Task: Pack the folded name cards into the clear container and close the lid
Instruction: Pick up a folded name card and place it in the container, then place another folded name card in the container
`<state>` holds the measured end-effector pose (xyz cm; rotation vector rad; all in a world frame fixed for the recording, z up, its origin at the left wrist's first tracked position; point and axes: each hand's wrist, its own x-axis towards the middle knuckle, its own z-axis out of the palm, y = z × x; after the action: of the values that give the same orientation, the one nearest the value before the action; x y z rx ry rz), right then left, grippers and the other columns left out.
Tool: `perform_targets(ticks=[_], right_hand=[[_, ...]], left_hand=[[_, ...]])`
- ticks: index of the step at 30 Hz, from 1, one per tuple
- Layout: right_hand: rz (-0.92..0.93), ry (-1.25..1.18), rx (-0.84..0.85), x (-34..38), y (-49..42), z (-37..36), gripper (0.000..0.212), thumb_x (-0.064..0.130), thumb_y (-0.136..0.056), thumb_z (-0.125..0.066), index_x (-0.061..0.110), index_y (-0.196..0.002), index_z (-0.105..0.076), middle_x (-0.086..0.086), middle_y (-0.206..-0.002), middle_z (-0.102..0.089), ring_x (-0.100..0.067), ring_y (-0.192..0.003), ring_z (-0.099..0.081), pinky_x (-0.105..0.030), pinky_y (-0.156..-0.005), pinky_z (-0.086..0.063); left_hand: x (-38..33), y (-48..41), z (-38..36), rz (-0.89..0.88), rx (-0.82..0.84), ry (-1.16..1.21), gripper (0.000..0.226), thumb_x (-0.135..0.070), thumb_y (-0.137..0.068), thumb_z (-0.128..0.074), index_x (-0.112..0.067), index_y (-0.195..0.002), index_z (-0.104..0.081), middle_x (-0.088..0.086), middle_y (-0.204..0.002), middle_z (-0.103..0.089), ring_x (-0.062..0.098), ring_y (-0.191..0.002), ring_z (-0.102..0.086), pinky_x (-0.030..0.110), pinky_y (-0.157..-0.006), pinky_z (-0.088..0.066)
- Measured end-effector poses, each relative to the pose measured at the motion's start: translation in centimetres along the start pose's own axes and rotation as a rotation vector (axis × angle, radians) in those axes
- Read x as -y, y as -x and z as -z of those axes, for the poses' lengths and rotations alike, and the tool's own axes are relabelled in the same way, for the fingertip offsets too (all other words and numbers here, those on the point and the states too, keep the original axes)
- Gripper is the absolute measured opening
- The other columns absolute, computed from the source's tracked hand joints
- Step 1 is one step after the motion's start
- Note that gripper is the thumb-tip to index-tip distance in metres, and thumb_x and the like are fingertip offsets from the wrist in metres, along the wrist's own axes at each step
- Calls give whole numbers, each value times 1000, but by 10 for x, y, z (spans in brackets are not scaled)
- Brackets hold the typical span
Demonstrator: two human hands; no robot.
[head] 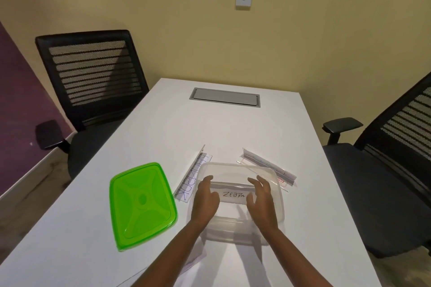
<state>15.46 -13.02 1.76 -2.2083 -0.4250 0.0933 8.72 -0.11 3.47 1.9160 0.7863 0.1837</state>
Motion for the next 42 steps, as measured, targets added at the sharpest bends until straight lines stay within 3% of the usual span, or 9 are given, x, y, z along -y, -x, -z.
perform_targets(ticks=[6,12,16,21,24,30,36,40,42], right_hand=[[280,13,16,14,40,-8,38,-9,-80,-43,8,-106,-65,-8,-118,-56,-2,-106,-50,8,-84,-32],[454,111,273,17,82,-28,40,-2,-76,-43,11,-107,-65,-8,-111,-61,-11,-90,-53,-13,-71,-40],[467,237,477,19,97,-42,47,9,-86,-40,18,-131,-49,-3,-134,-49,-20,-113,-57,-23,-83,-45],[373,439,663,19,102,-61,49,18,-92,-45,22,-140,-36,-5,-147,-32,-24,-126,-48,-33,-93,-46],[352,441,671,16,103,-67,47,14,-91,-46,17,-137,-38,-9,-142,-36,-27,-118,-53,-34,-90,-47],[273,362,678,17,100,-68,44,5,-87,-46,13,-129,-46,-13,-129,-47,-27,-111,-56,-31,-91,-42],[183,224,661,16,96,-62,35,1,-84,-50,10,-116,-59,-4,-108,-57,-21,-99,-57,-26,-91,-42],[145,48,594,24,92,-55,33,3,-85,-55,9,-117,-58,-4,-104,-60,-14,-87,-55,-20,-75,-43],[100,-54,558,30,89,-53,32,6,-86,-57,12,-117,-57,-5,-99,-59,-18,-82,-57,-18,-66,-43]], left_hand=[[20,35,16,-80,-159,-59,52,10,-86,-37,-9,-135,-44,4,-143,-46,20,-129,-47,11,-86,-34],[58,64,42,-162,-173,-210,47,8,-87,-38,-7,-130,-49,9,-138,-49,23,-125,-51,24,-97,-37],[87,85,62,-116,-81,-311,34,-10,-96,-40,-8,-126,-54,9,-133,-56,21,-126,-50,24,-105,-34],[109,109,84,50,69,-449,49,-44,-88,-33,-15,-117,-61,3,-123,-63,19,-116,-57,27,-95,-42],[117,118,93,107,134,-489,31,-30,-95,-44,-15,-117,-60,4,-124,-64,21,-113,-59,25,-86,-44],[125,128,99,183,116,-544,38,-7,-89,-39,-16,-119,-61,8,-127,-63,23,-113,-60,31,-91,-49],[128,130,99,192,53,-473,37,1,-84,-39,-25,-84,-65,2,-101,-66,21,-99,-61,28,-82,-46],[122,128,103,173,-46,-393,36,2,-89,-38,-8,-106,-67,10,-116,-68,13,-90,-53,18,-71,-34],[119,128,108,169,-103,-322,33,0,-92,-39,-10,-104,-67,13,-117,-68,13,-89,-53,18,-72,-35]])
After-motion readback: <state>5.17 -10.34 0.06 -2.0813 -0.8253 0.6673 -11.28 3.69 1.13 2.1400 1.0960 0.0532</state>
